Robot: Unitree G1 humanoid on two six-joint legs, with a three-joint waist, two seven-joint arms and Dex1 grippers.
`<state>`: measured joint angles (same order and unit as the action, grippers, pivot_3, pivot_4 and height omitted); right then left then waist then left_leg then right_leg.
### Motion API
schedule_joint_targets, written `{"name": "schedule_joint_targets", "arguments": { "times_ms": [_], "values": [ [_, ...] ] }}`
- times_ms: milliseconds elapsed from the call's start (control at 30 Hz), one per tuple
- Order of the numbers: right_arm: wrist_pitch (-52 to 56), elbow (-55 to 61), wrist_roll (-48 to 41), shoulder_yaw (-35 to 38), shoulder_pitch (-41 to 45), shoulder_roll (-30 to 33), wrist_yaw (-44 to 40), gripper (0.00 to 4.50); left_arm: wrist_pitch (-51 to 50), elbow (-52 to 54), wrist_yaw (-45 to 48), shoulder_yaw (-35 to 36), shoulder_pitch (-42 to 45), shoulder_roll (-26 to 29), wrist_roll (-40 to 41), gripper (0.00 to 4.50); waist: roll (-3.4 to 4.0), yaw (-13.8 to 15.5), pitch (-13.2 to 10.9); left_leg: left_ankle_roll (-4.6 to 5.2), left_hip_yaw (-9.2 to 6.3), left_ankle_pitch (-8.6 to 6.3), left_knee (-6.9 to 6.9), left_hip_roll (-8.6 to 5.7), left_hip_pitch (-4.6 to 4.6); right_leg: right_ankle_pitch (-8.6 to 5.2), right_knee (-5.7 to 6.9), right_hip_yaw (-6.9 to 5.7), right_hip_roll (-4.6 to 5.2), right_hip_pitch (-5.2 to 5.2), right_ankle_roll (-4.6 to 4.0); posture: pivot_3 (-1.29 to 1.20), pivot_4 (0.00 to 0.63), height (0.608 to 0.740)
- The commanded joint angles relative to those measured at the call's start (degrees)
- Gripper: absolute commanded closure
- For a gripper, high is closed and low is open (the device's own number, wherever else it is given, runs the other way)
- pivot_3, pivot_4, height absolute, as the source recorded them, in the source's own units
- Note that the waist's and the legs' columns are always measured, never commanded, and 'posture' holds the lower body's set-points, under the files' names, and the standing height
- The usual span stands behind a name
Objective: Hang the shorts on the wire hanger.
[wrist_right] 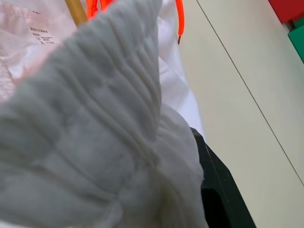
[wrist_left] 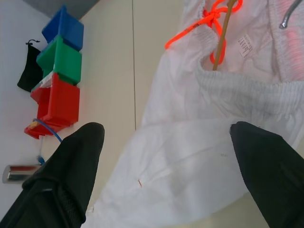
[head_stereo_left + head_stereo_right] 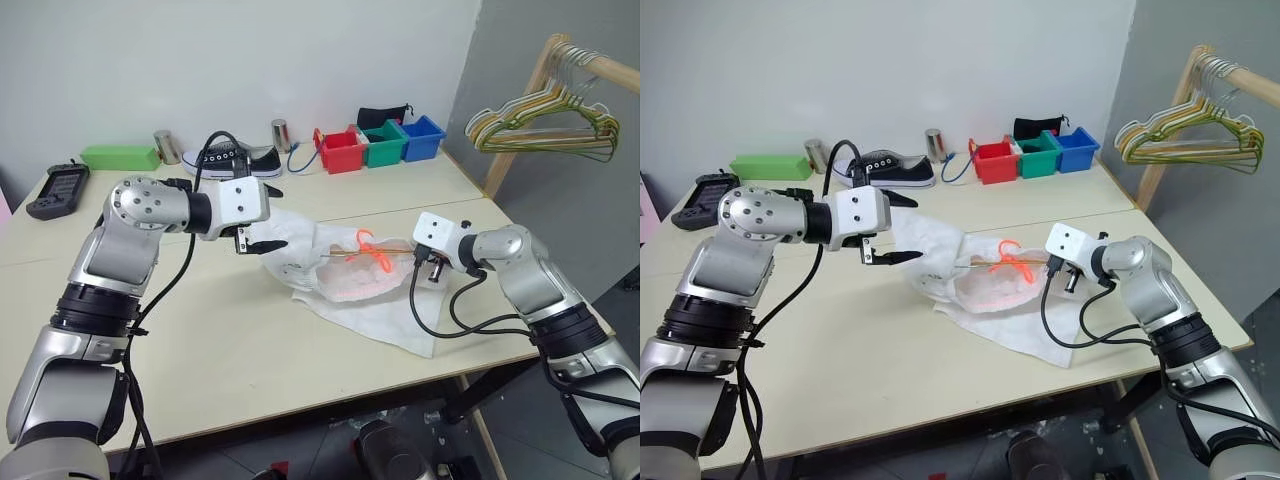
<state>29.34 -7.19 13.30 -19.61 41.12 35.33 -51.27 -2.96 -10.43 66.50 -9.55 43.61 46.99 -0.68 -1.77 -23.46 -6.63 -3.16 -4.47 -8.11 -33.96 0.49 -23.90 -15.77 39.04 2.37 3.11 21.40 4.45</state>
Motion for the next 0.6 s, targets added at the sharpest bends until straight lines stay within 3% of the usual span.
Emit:
{"name": "schedule_joint_targets", "arguments": {
  "times_ms": [33, 233, 367, 500, 600],
  "values": [
    [0.9, 2.1, -1.4, 2.3, 0.9, -0.2, 0.0, 3.73, -0.5, 2.7, -1.4, 2.4, -0.7, 1.1, 0.5, 0.00, 0.00, 0.0, 0.0, 0.00, 0.00, 0.00, 0.00, 0.00, 0.00, 0.00, 0.00, 0.00, 0.00, 0.00, 0.00, -0.29, 0.029, 0.740],
    [0.9, 2.2, -1.6, 2.0, 1.1, 0.2, 0.0, 2.86, -0.9, 3.4, -2.2, 2.3, -1.8, 1.0, 0.4, 0.00, 0.00, 0.1, 0.0, 0.00, 0.00, 0.00, 0.00, 0.00, 0.00, 0.00, 0.00, 0.00, 0.00, 0.00, 0.00, -0.29, 0.028, 0.740],
    [0.4, 1.8, -1.1, 1.5, 1.4, 0.2, 0.2, 1.94, -1.1, 3.7, -2.6, 2.3, -1.9, 0.9, 0.4, 0.00, 0.00, 0.1, 0.0, 0.00, 0.00, 0.00, 0.00, 0.00, 0.00, 0.00, 0.00, 0.00, 0.00, 0.00, 0.00, -0.29, 0.027, 0.740],
    [0.1, 2.0, -1.2, 1.1, 1.1, 0.4, -0.2, 2.29, -1.2, 3.9, -2.9, 2.2, -1.9, 0.9, 0.5, 0.00, 0.00, 0.1, 0.0, 0.00, 0.00, 0.00, 0.00, 0.00, 0.00, 0.00, -0.01, 0.00, 0.00, 0.00, 0.00, -0.29, 0.027, 0.740],
    [0.0, 2.0, -1.2, 1.2, 0.9, 0.5, -0.3, 3.07, -1.6, 4.3, -3.0, 2.2, -1.9, 0.8, 0.5, 0.00, 0.00, 0.1, 0.0, 0.00, 0.00, 0.00, 0.00, -0.01, 0.00, 0.00, -0.01, 0.00, 0.00, 0.00, 0.00, -0.28, 0.025, 0.740]
  ]
}}
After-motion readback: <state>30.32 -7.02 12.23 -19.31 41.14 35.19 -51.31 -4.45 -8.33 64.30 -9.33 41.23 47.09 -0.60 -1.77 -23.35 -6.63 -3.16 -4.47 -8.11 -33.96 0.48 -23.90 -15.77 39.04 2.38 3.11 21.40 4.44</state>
